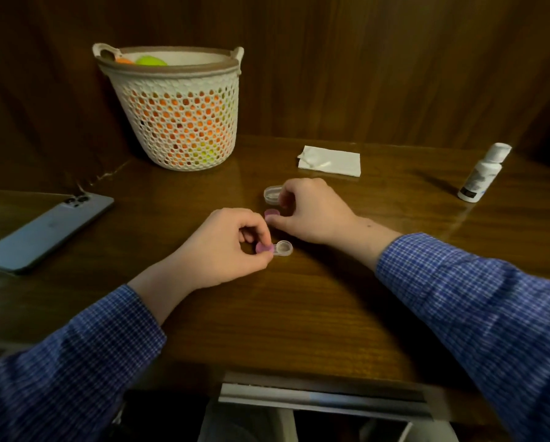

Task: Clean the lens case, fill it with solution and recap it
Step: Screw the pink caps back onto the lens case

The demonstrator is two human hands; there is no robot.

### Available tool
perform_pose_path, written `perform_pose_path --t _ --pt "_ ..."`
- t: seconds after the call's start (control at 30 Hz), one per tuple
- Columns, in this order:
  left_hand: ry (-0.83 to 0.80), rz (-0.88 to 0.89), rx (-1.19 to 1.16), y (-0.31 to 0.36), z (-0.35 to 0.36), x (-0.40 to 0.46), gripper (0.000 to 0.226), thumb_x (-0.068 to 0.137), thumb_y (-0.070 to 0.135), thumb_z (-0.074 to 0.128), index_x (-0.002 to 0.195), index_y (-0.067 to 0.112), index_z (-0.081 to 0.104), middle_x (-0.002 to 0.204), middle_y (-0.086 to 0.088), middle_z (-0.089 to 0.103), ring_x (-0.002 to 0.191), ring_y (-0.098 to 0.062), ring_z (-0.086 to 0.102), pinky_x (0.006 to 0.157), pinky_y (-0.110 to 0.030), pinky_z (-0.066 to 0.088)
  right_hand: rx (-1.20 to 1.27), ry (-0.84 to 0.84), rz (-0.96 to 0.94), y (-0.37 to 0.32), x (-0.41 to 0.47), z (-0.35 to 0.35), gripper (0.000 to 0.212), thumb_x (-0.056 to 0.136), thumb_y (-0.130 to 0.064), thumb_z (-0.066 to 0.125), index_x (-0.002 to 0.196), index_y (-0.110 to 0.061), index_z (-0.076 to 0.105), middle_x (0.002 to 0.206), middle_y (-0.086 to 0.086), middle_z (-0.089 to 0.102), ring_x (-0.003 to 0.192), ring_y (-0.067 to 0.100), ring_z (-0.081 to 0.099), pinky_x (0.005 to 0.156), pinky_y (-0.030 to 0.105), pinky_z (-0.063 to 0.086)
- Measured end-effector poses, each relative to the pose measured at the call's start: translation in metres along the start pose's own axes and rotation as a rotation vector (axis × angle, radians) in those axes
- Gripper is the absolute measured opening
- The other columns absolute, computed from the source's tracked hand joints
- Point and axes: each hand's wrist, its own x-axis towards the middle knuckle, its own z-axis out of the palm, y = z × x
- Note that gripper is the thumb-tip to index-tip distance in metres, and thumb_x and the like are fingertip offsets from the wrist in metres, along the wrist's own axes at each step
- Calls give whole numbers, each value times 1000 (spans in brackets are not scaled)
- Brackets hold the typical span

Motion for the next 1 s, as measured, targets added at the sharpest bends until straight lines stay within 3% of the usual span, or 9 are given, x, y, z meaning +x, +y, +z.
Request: perform_pose_path --t 0.2,0.37,0.53,0.6,0.7,0.83,0.9,1.0 --pt "-15 10 8 -2 0 1 16 80 25 85 82 35 73 83 16 71 85 2 64 68 -11 47 -4 -52 35 -6 8 1 17 86 -31 76 96 -19 68 91 0 71 82 20 69 76 40 61" --pt "-14 6 11 -2 1 2 17 80 25 85 81 36 72 84 16 70 86 1 64 69 -14 47 -48 -233 54 9 3 -18 28 83 -29 78 109 -19 70 90 -3 69 81 14 68 73 31 61" --pt "-9 51 9 6 9 5 17 81 24 84 82 36 72 83 15 70 86 0 64 67 -9 47 -31 -293 51 34 -14 -46 9 83 -35 78 82 -34 68 85 -12 68 80 5 65 64 21 50" --pt "-13 64 -13 11 16 9 17 81 23 84 82 35 72 82 14 71 85 -1 64 68 -8 47 43 -242 67 44 -23 -56 10 80 -34 79 79 -34 69 82 -14 70 76 4 66 64 20 51" --pt "-17 67 -31 20 26 15 15 82 22 84 82 33 73 80 15 71 83 -4 63 67 -9 49 268 -181 112 60 -39 -68 13 76 -17 82 85 -21 73 81 -2 76 73 12 74 68 33 63" --pt "-52 76 -32 30 36 25 14 82 25 83 82 34 72 81 14 71 84 -5 63 67 -9 50 628 -139 144 76 -62 -71 16 81 5 79 92 -2 71 95 21 76 93 35 76 87 50 63" --pt "-80 90 -26 35 39 31 13 83 25 83 82 34 73 82 14 71 84 -6 63 66 -10 50 727 -86 119 82 -70 -67 13 83 6 78 92 0 71 98 22 76 98 37 75 90 47 62" --pt "-108 104 -3 41 43 40 11 84 24 81 85 32 74 85 14 69 83 -6 63 67 -14 53 760 -33 58 86 -76 -59 11 83 3 78 92 2 72 100 13 78 97 24 76 87 33 61"
